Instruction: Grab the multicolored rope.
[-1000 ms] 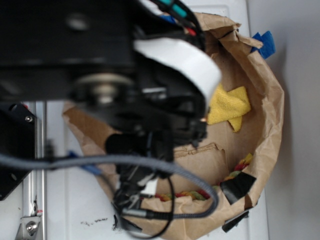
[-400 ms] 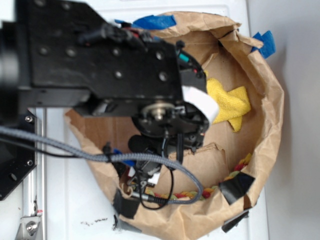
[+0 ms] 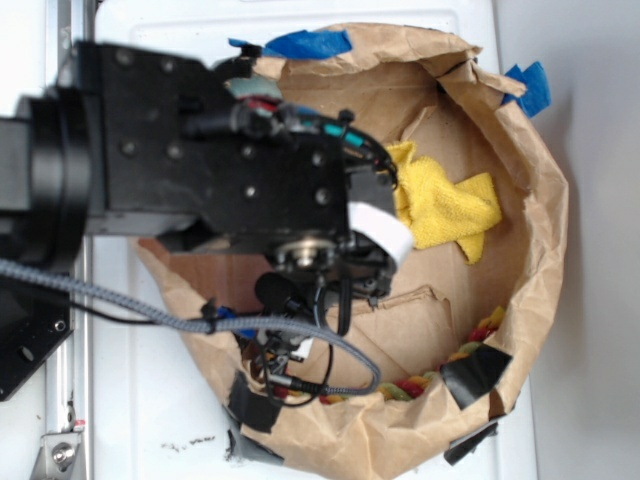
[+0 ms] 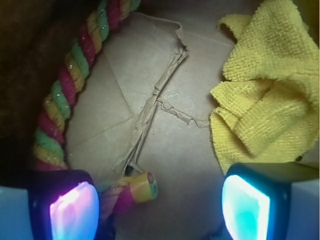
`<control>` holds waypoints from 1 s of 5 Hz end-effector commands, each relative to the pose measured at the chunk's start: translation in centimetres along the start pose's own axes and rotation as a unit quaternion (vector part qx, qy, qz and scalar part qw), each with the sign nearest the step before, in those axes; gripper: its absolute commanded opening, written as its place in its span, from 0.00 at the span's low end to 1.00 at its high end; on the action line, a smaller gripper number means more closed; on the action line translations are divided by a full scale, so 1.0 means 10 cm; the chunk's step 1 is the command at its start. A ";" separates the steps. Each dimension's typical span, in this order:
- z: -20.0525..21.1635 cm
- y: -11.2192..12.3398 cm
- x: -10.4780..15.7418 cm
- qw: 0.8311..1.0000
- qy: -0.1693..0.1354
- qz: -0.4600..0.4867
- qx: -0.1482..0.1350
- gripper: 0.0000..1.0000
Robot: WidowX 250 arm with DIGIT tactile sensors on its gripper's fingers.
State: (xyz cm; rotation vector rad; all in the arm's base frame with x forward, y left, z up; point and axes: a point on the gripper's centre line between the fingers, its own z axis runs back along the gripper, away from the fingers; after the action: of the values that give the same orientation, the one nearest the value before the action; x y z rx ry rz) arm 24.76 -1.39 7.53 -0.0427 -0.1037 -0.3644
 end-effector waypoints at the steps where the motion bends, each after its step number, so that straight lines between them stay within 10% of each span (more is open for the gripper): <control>1: -0.04 -0.11 0.07 0.999 -0.015 0.000 -0.033 1.00; 5: -0.03 -0.25 0.03 0.997 -0.005 -0.039 -0.073 1.00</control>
State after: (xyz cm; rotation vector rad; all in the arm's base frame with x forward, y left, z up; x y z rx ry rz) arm 23.85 -3.49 6.52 -0.1885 -0.0624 -0.4393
